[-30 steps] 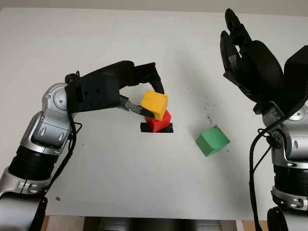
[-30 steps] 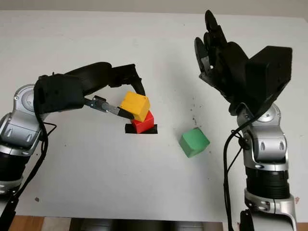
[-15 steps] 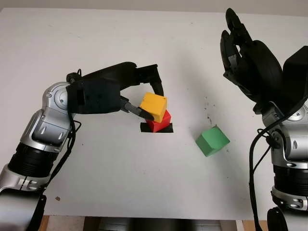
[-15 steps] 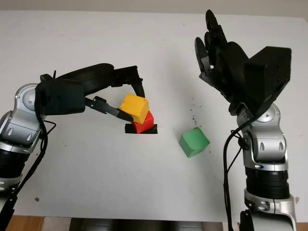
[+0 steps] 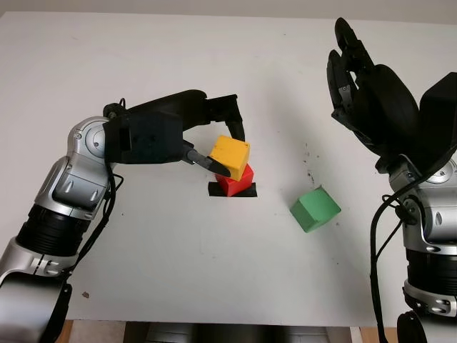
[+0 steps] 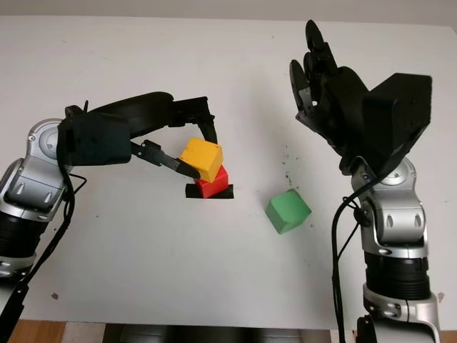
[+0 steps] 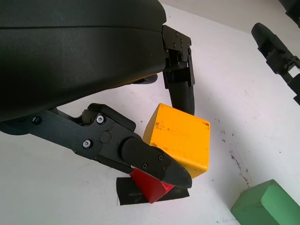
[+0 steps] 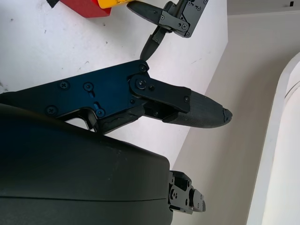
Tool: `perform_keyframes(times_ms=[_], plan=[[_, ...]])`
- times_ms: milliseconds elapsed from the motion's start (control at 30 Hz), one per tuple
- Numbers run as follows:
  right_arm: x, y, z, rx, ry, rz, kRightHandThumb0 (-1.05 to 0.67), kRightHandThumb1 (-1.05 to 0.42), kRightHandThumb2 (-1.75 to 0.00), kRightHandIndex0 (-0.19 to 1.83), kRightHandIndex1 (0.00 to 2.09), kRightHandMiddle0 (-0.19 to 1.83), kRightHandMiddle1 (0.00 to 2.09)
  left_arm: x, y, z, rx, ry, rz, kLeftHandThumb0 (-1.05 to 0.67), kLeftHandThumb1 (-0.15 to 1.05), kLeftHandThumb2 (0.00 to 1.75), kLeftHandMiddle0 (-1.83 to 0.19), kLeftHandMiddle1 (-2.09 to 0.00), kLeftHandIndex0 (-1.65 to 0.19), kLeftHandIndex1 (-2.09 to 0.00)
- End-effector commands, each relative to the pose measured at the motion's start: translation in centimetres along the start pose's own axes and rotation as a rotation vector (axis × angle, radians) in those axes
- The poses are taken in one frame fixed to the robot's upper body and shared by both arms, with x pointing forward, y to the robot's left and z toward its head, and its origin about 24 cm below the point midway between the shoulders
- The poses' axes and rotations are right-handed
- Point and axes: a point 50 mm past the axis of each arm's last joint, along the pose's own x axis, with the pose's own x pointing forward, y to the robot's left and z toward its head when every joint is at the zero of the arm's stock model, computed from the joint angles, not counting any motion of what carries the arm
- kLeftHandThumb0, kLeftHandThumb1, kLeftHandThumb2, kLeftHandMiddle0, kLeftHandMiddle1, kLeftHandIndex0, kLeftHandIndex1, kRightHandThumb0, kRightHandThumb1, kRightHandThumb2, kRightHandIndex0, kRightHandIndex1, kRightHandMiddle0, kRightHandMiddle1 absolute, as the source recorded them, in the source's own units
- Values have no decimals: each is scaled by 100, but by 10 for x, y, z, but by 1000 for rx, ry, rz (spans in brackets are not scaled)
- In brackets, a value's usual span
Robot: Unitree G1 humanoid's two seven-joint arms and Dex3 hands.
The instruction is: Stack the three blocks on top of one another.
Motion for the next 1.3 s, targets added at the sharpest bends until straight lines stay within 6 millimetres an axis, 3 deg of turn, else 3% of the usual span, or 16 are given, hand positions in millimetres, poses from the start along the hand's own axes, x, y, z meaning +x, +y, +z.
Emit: perform_keyframes(times_ms=[0, 500, 567, 600, 700, 767, 1033, 1267], plan=[[-3, 1, 2, -6, -13, 1, -64, -105, -69, -19, 0, -19, 0, 2, 2, 4, 18, -9, -6, -43, 104, 5, -18, -5, -22, -160], [-3, 2, 1, -11, -11, 4, -64, -105, -70, -19, 0, -19, 0, 1, 1, 6, 41, 8, -51, -47, 105, 6, -16, -4, -22, -158], [-3, 2, 1, -5, -7, 2, -64, -105, -70, -19, 0, -19, 0, 1, 1, 5, 46, 11, -70, -54, 103, 5, -9, -3, -16, -133], [-3, 2, 1, -2, -5, 1, -64, -105, -70, -19, 0, -19, 0, 1, 0, 5, 48, 11, -78, -60, 101, 5, -1, -4, -9, -94], [-2, 2, 1, -6, -7, 4, -64, -105, -70, -19, 0, -19, 0, 1, 1, 6, 53, 6, -102, -67, 98, 5, 12, -4, -9, -33], [-2, 2, 1, -5, -6, 5, -63, -105, -71, -19, 0, -19, 0, 1, 1, 8, 68, 4, -109, -70, 98, 5, 17, -2, -1, -14], [-2, 2, 1, -20, -8, 9, -63, -105, -72, -19, 0, -19, 0, 0, 0, 11, 64, -8, -96, -71, 96, 5, 19, 0, 17, -2], [-2, 2, 2, -27, -12, 14, -63, -105, -71, -19, 0, -19, 0, -2, 0, 12, 3, -51, -62, -70, 94, 4, 19, 0, 19, 0]])
